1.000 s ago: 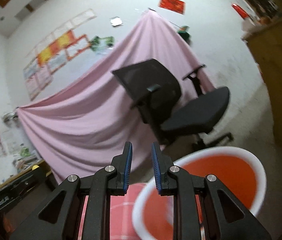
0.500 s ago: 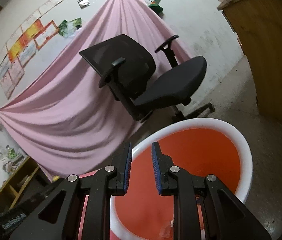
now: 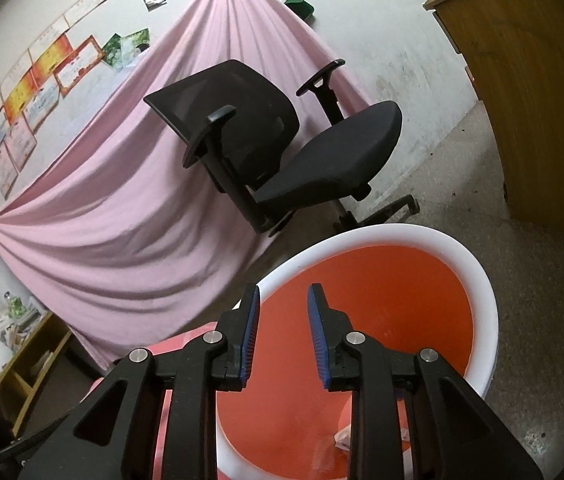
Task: Collect trash
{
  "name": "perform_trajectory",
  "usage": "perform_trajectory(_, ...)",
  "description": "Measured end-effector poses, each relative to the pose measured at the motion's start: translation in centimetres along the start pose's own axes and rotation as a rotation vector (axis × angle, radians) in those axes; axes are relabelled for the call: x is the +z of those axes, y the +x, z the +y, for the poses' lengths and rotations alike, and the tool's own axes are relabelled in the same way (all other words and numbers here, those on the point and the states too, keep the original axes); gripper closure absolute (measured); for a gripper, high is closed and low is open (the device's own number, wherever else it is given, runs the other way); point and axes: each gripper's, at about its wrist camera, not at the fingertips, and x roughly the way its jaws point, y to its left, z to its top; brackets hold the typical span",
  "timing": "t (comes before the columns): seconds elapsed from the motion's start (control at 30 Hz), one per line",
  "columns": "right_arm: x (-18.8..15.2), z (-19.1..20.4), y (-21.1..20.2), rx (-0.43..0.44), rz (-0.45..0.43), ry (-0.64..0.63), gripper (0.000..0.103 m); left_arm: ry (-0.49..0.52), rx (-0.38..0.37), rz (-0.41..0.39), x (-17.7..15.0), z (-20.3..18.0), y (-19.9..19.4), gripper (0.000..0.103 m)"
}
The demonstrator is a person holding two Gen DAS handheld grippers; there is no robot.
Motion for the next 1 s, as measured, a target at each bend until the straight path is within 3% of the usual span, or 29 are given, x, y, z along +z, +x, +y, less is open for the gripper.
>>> perform_trajectory(0.37,-0.6,1.6,-0.9,0.004,-0.001,-0.047,0.079,-0.022,0.063,-0.012,0.1,1.5,-3.0,0.068)
perform_trajectory(0.5,-1.0,3.0,-2.1,0.025,-0.019,-0.084,0.072,-0.027,0.094,-0.031,-0.3,2.3,-5.4,0.068)
perform_trajectory(0.63,-1.5,5.0,-3.7,0.045,-0.039,-0.148,0.070,-0.041,0.126,-0.064,-1.1,3.3,-8.5,0.054)
perform_trajectory(0.7,-1.8,6.0,-4.7,0.055,-0.050,-0.187,0.060,-0.055,0.142,-0.089,-1.7,3.9,-10.1,0.051)
perform_trajectory(0.77,-2.4,7.1,-6.1,0.080,-0.067,-0.229,0.055,-0.068,0.162,-0.098,-2.2,4.5,-11.4,0.050)
perform_trajectory(1.0,-3.5,10.1,-10.5,0.159,-0.138,-0.286,0.050,-0.109,0.192,-0.144,-4.9,6.6,-16.7,0.048)
